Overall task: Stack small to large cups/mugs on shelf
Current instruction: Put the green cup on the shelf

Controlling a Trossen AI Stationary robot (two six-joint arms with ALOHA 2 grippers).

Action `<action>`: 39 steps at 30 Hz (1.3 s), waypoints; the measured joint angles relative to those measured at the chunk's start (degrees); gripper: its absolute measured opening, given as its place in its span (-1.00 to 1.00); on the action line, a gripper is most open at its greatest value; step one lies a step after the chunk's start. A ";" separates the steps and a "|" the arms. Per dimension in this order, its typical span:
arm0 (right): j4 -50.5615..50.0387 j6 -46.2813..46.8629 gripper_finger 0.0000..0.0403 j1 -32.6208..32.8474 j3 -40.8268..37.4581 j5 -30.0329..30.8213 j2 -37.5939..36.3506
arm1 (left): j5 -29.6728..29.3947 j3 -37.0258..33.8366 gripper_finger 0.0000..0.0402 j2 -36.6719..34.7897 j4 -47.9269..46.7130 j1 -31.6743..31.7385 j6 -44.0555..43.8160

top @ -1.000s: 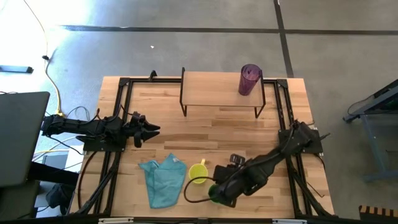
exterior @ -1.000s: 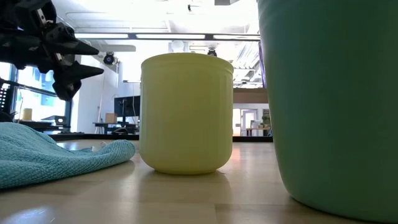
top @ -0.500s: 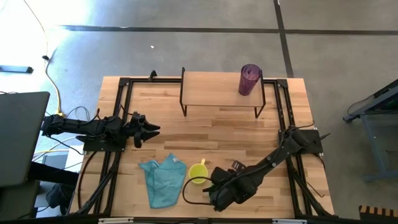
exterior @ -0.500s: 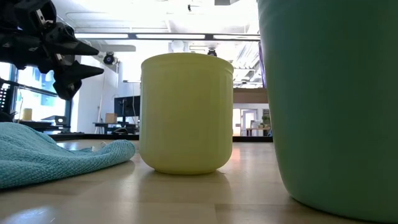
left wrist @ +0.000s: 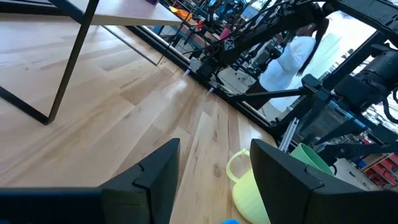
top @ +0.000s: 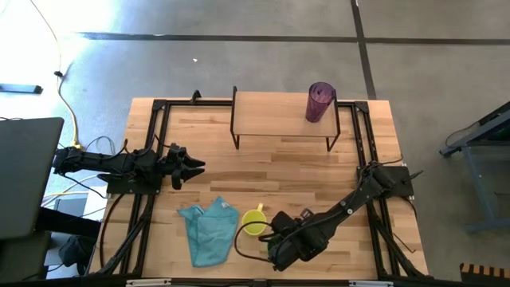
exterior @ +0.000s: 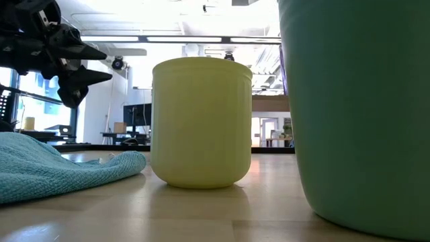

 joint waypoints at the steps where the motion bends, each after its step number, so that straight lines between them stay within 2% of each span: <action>1: -0.02 0.50 -0.19 -0.06 0.00 -0.30 -0.01 | 0.00 0.00 -0.08 0.00 0.00 0.00 0.00; 9: 2.50 3.79 -0.19 -1.61 -3.90 -8.47 -0.03 | -0.02 -0.01 -0.08 -0.01 0.00 0.00 0.00; 21: 5.57 1.03 -0.21 -3.64 -5.31 -7.15 -0.03 | -0.07 0.00 -0.08 0.00 0.00 0.00 0.02; 27: 5.24 -0.49 -0.44 -4.80 -5.29 -7.13 -0.03 | -0.07 0.00 -0.08 -0.01 0.00 0.00 0.02; 36: 5.02 -2.38 -0.95 -5.41 -5.29 -8.93 -0.03 | -0.05 0.00 -0.08 0.00 0.00 0.00 0.02; 39: 5.20 -2.44 -0.96 -5.41 -5.29 -9.04 -0.03 | -0.06 0.00 -0.08 0.00 0.00 0.00 0.02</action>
